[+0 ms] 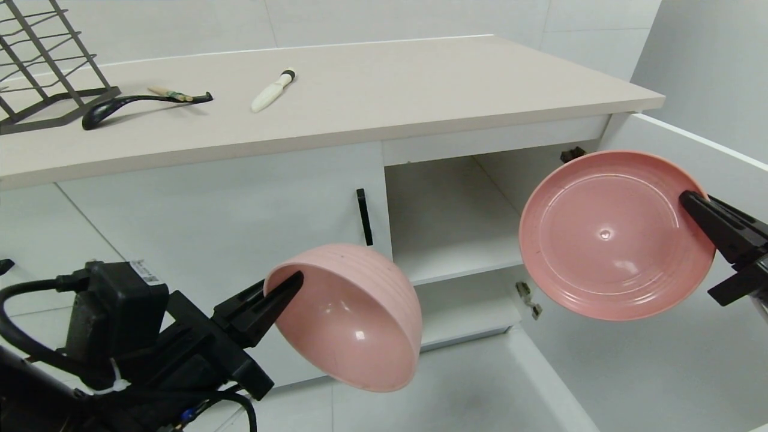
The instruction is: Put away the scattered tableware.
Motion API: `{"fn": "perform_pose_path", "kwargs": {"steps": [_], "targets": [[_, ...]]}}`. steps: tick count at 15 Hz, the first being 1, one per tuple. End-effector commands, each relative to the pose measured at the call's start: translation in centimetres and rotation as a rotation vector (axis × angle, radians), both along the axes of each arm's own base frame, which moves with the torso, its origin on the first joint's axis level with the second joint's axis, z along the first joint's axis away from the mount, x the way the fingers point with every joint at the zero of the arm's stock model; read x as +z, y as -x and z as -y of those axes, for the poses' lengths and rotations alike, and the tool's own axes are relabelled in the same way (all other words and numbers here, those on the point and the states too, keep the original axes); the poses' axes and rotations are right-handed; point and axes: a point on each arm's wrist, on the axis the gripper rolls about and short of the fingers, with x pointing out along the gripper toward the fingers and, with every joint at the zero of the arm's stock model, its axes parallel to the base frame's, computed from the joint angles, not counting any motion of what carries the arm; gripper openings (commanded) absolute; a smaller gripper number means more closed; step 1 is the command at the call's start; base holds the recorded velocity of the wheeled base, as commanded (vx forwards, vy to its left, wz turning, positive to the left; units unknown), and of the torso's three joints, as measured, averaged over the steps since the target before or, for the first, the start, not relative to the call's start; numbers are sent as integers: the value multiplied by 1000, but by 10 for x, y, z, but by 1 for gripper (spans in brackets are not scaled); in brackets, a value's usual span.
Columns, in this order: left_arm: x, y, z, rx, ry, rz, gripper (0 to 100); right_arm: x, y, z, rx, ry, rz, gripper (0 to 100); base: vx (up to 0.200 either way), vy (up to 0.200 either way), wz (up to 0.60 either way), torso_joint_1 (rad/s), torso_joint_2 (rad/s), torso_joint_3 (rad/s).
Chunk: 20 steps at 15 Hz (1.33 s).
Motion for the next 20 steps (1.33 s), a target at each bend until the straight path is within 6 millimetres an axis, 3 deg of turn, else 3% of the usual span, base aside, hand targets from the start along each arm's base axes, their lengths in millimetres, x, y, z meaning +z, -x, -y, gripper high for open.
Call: {"fn": "perform_pose_path", "kwargs": {"steps": [1,7,12,20], "targets": [[0,3,-2,1,1,2,0,-3,-1,0,1,4,-14,0,0,0,0,0,0,0],[-2,10,-8,-3,-8,2,0,-13,-5,-1,-1,17,-63,0,33,0,0,0,1,2],[-4,13,-15,12,-32,12,0,-46,-13,-3,-1,61,-229,0,80,0,0,1,4,0],[-8,14,-16,12,-47,-8,0,-86,-64,-25,34,115,-403,0,0,0,0,0,0,0]]}}
